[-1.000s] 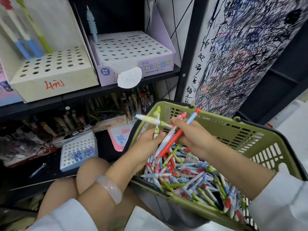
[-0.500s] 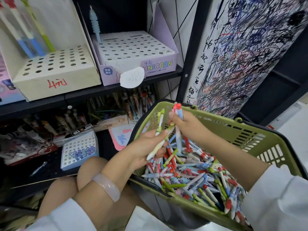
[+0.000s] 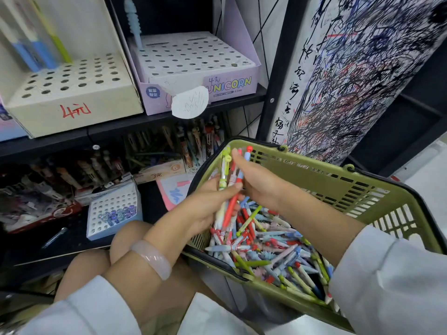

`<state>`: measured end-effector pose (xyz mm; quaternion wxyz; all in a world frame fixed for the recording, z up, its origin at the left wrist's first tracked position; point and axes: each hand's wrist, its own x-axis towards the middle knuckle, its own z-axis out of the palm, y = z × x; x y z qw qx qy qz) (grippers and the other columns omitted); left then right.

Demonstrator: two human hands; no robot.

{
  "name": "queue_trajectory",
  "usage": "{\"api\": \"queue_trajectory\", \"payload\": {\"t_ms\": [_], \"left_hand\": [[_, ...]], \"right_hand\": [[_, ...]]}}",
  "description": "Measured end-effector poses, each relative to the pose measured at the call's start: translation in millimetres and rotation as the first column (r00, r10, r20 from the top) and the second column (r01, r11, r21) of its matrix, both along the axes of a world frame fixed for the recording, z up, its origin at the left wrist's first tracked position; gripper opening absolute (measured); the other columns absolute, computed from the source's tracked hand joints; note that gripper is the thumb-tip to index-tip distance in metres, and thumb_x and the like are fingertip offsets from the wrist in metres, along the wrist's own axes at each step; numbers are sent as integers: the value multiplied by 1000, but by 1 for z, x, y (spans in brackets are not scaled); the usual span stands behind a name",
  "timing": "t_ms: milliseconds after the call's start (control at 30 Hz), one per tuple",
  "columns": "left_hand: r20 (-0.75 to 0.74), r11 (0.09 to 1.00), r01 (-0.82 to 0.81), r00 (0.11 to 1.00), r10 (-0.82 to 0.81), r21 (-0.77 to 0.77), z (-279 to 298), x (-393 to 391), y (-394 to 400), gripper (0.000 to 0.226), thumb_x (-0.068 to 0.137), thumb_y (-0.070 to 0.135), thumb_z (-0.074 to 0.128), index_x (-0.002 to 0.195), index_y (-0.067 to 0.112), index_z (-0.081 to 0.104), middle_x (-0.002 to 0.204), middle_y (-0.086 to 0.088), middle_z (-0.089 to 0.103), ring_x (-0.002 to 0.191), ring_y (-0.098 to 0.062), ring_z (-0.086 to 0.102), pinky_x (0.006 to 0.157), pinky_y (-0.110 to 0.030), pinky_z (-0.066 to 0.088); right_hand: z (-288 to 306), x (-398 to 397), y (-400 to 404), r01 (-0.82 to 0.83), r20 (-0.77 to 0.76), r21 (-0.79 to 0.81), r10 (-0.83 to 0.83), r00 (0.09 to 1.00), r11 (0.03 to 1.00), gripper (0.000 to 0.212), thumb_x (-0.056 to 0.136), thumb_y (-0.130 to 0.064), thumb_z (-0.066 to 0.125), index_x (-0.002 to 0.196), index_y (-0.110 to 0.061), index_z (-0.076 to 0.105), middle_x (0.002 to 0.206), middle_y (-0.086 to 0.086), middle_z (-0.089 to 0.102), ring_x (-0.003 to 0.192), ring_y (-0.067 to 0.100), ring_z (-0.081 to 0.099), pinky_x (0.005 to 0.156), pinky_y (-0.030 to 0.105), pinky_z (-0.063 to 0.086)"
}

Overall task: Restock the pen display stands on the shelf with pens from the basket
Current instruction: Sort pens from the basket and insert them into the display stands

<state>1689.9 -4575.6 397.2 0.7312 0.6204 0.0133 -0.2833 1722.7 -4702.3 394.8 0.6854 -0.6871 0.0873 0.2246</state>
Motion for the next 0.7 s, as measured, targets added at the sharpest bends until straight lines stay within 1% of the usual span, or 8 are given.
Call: {"api": "queue_trajectory", "payload": {"t_ms": [67,167,233,333,400,533,600,700], "left_hand": [[8,994,-64,998,64,89,-4,7,8,5,90,10,58,95,8,59,58,0,59,42,-6,52,44,-17,46],[15,973,-112,994,111,204,-12,11,13,7,87,8,62,94,7,62,60,-1,56,42,-4,49,47,-20,42],[38,951,-128,992,122,282,-18,8,11,7,86,5,63,86,11,62,57,0,56,39,-3,49,49,-23,41],[88,939,-184,982,165,290,-24,5,9,17,84,-1,63,78,14,61,52,2,57,40,-2,51,50,-21,45],[86,943,-228,973,213,243,-23,6,8,21,84,-6,60,76,14,60,47,5,58,41,-2,54,49,-16,48],[20,974,-200,980,199,106,-12,5,7,14,89,-2,56,87,12,57,64,-6,62,47,-7,62,49,-19,53],[30,980,-183,983,181,83,-8,4,8,12,90,-1,55,89,11,56,68,-7,61,47,-9,61,48,-20,53],[69,977,-193,980,187,90,-8,3,10,15,89,-2,55,88,12,56,64,-3,61,44,-7,56,46,-19,49]], "right_hand": [[-8,3,-7,0,-81,59,4,997,998,70,89,-67,23,119,-15,58,123,11,62,114,23,58,99,39,46],[-36,5,-15,-40,-59,-330,22,998,943,78,86,-72,19,136,-19,45,141,11,47,129,26,45,111,48,29],[-53,2,-10,-61,-54,-377,44,998,924,78,87,-71,19,137,-17,45,141,10,46,130,27,43,111,47,29],[-74,5,1,153,-4,-146,-155,988,977,72,96,-58,12,112,-8,62,115,11,63,109,23,57,103,43,39],[-91,11,-5,327,104,-273,-310,945,905,62,101,-46,19,87,-4,63,87,11,63,81,22,58,84,39,46],[-126,10,-19,-41,-16,-851,53,998,523,25,94,-34,49,82,-12,47,66,6,38,66,20,47,58,28,33],[-135,11,-14,-211,-149,-892,181,972,400,28,90,-38,54,100,-12,51,81,10,47,88,26,54,70,34,40],[-133,15,-9,-452,-353,-792,296,887,411,31,92,-39,53,77,-13,46,69,6,42,62,18,44,59,31,39]]}}
